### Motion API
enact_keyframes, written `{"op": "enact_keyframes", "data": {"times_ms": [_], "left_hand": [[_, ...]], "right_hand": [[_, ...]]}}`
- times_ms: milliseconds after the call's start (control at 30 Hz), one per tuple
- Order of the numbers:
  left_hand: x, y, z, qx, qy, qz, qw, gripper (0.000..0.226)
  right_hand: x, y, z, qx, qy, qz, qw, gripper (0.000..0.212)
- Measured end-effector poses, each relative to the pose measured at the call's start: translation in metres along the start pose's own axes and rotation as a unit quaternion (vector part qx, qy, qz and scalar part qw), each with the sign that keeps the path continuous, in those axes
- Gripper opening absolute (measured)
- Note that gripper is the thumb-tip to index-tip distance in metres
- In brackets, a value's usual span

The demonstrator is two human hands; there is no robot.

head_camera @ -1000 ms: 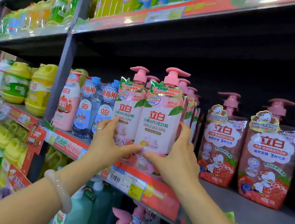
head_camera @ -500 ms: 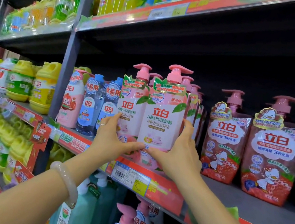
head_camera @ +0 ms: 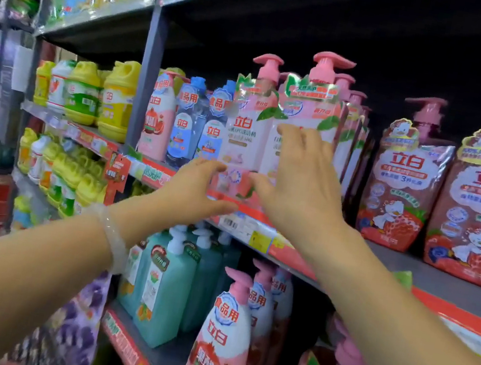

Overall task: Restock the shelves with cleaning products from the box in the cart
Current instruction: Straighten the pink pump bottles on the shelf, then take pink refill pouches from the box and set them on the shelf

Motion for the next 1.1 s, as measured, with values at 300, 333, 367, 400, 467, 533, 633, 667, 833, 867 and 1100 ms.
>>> {"op": "enact_keyframes", "data": {"times_ms": [300,333,367,400,467,533,633,667,833,867,1100], "left_hand": [[0.117,-0.019,0.143,0.128,-0.224,-0.179,0.949,0.075],[0.135,-0.020,0.169,0.135,-0.254,-0.174,0.942,0.077],[0.154,-0.019,0.196,0.147,-0.287,-0.173,0.931,0.079],[0.172,-0.016,0.223,0.158,-0.312,-0.165,0.922,0.078],[0.211,-0.012,0.279,0.163,-0.379,-0.146,0.899,0.068],[0.242,-0.009,0.332,0.146,-0.427,-0.143,0.881,0.062],[0.267,-0.009,0.394,0.109,-0.477,-0.150,0.859,0.061],[0.272,-0.011,0.408,0.094,-0.491,-0.148,0.853,0.062],[0.303,-0.031,0.442,0.049,-0.521,-0.150,0.839,0.065],[0.311,-0.035,0.444,0.055,-0.529,-0.160,0.832,0.071],[0.371,-0.054,0.450,0.064,-0.578,-0.109,0.806,0.087]], "right_hand": [[0.131,0.183,0.115,0.337,-0.181,-0.018,0.924,0.039],[0.146,0.202,0.136,0.362,-0.196,-0.032,0.911,0.041],[0.160,0.220,0.158,0.385,-0.208,-0.047,0.898,0.044],[0.175,0.239,0.180,0.409,-0.220,-0.063,0.883,0.049],[0.203,0.272,0.227,0.465,-0.241,-0.089,0.847,0.051],[0.221,0.301,0.270,0.509,-0.248,-0.108,0.817,0.044],[0.238,0.332,0.322,0.555,-0.242,-0.141,0.783,0.051],[0.242,0.339,0.335,0.572,-0.232,-0.154,0.772,0.051],[0.262,0.362,0.365,0.605,-0.145,-0.229,0.749,0.047],[0.266,0.365,0.365,0.604,-0.118,-0.253,0.747,0.050],[0.307,0.383,0.369,0.650,0.038,-0.383,0.655,0.047]]}}
Point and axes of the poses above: each hand's wrist, its own z-axis away from the middle knuckle, its own y-axis out of the palm, x = y × z, the point moved 10 cm from there along -z, towards the middle knuckle, and after that the axes turned 8 degrees about z, right-handed, at the moved point
